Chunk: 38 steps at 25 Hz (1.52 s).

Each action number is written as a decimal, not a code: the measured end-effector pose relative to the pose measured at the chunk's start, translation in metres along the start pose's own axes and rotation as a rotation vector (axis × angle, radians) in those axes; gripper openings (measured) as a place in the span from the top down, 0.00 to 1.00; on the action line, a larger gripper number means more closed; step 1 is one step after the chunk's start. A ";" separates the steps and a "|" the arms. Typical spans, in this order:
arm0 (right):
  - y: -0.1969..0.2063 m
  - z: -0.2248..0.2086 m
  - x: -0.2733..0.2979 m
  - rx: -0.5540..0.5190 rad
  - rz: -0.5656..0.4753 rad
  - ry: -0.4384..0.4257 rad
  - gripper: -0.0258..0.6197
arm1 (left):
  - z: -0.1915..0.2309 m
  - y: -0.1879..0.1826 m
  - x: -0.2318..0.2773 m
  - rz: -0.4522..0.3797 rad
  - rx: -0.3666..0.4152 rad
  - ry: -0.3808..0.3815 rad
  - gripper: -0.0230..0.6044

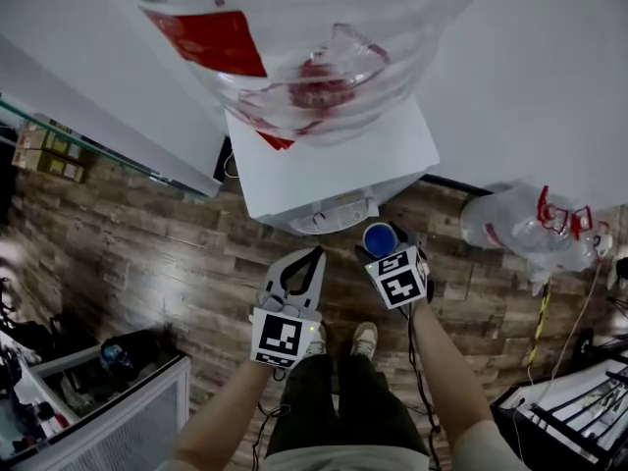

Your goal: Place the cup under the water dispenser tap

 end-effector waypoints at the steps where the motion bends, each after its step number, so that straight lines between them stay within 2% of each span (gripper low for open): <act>1: 0.001 -0.003 0.009 0.000 -0.001 0.001 0.37 | 0.001 0.006 0.004 0.006 0.004 0.000 0.95; 10: 0.014 -0.017 0.095 -0.026 0.011 0.005 0.37 | 0.013 0.048 0.025 0.013 0.004 -0.005 0.95; 19: 0.020 -0.030 0.141 -0.021 -0.034 0.054 0.37 | 0.017 0.076 0.033 0.026 0.015 -0.009 0.95; 25: 0.016 -0.032 0.148 -0.011 -0.088 0.058 0.35 | 0.013 0.083 0.031 0.038 0.037 -0.004 0.95; 29: 0.016 -0.025 0.145 0.015 -0.080 0.004 0.21 | 0.012 0.082 0.026 0.048 0.040 -0.006 0.95; 38: 0.015 -0.022 0.085 0.072 -0.062 0.022 0.20 | 0.009 0.048 0.004 0.066 0.055 -0.005 0.95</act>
Point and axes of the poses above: the fingertips, and each gripper's own axes: x forward along the fingers, z to its left, y out of its underside, the point moved 7 cm from there along -x, backward along the fingers, and after that the axes turned 5 degrees about -x, right-handed, at the moved point
